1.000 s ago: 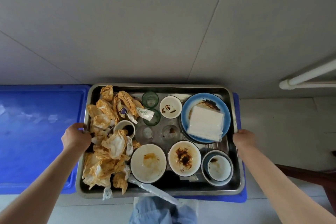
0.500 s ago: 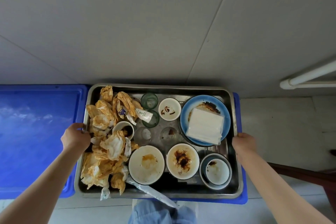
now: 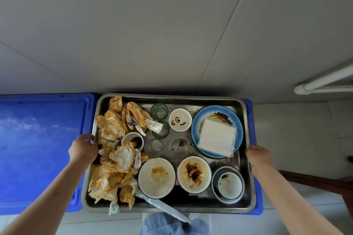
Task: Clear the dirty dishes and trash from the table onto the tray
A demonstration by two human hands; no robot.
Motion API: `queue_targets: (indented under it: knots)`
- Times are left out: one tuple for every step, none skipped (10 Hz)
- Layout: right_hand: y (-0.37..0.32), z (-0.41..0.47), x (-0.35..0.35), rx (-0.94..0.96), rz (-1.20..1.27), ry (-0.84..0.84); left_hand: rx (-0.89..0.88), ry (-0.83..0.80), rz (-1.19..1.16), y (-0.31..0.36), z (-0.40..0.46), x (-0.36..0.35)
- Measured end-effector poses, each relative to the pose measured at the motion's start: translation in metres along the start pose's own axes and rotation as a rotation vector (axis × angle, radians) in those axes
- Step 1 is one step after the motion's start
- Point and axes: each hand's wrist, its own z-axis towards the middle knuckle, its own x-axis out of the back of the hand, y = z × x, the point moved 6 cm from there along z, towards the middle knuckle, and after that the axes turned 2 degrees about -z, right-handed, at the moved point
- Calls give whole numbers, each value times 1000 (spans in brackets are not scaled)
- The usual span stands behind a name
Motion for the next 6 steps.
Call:
queue_targets:
  knots:
    - [-4,-3,3,-17,8,-9,0,-12,-11,5,-8,-1]
    - [-16,-8,2,33,19,-50,-7,-46,6,9,-14,-2]
    - [-30,-17,2,91,6,-68,-2,-88,4,13,-24,-3]
    - [-44,-32,2,211,-67,-87,-41,-95,10,21,-34,-4]
    - [-59,-56,1,320,-126,-162,-86,-103,-52,40,-54,11]
    - [-72,-81,8,398,-134,-209,-190,-85,-94,64,-75,33]
